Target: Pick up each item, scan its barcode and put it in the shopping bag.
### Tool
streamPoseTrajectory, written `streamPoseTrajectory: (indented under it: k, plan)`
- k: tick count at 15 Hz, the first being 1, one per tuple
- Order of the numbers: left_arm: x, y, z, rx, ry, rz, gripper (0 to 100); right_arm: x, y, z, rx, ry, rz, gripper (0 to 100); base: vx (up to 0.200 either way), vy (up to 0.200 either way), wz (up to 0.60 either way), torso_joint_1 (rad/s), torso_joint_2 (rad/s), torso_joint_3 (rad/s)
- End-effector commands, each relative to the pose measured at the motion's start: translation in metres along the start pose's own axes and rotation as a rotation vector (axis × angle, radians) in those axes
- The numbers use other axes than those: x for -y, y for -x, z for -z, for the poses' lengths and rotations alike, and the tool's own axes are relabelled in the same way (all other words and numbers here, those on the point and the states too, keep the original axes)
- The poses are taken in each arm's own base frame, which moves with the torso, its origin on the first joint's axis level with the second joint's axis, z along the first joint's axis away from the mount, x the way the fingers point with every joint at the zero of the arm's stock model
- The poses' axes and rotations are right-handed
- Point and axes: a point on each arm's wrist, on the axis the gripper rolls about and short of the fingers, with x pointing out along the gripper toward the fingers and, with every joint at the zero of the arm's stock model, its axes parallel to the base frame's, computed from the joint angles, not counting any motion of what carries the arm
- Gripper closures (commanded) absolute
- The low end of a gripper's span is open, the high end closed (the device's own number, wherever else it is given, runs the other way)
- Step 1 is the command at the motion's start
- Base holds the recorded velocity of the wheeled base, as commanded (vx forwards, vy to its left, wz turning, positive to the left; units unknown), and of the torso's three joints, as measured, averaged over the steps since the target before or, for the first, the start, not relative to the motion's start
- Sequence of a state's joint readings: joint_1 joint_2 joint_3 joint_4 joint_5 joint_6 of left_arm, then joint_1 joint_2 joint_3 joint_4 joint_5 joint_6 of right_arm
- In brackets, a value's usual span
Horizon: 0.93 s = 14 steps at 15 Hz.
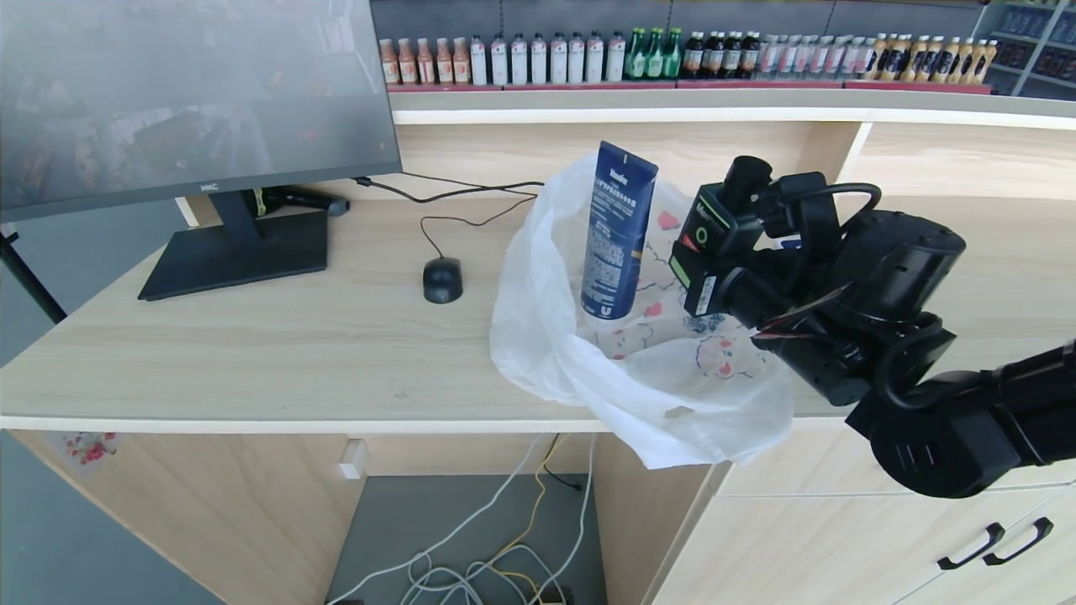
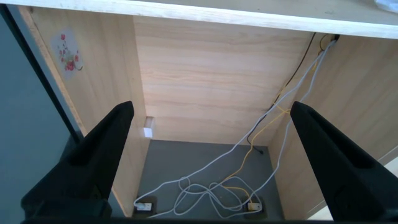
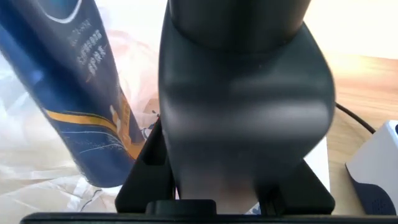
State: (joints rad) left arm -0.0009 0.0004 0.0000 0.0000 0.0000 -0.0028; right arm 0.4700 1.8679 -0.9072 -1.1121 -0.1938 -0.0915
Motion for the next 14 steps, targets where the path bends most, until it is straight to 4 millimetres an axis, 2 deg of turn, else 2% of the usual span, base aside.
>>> streamPoseTrajectory:
  k: [1, 5, 14]
  plan:
    - [0.0, 0.0, 0.0, 0.0, 0.0, -0.001, 0, 0.002, -0.009, 0.016, -0.036, -0.001, 0.011, 100, 0.0, 0.0, 0.0, 0.0, 0.0, 0.0]
    - [0.0, 0.0, 0.0, 0.0, 0.0, -0.001, 0, 0.007, -0.011, 0.025, -0.061, -0.025, 0.029, 100, 0.0, 0.0, 0.0, 0.0, 0.0, 0.0]
    - [0.0, 0.0, 0.0, 0.0, 0.0, -0.001, 0, 0.005, -0.014, 0.035, -0.085, -0.02, 0.023, 100, 0.0, 0.0, 0.0, 0.0, 0.0, 0.0]
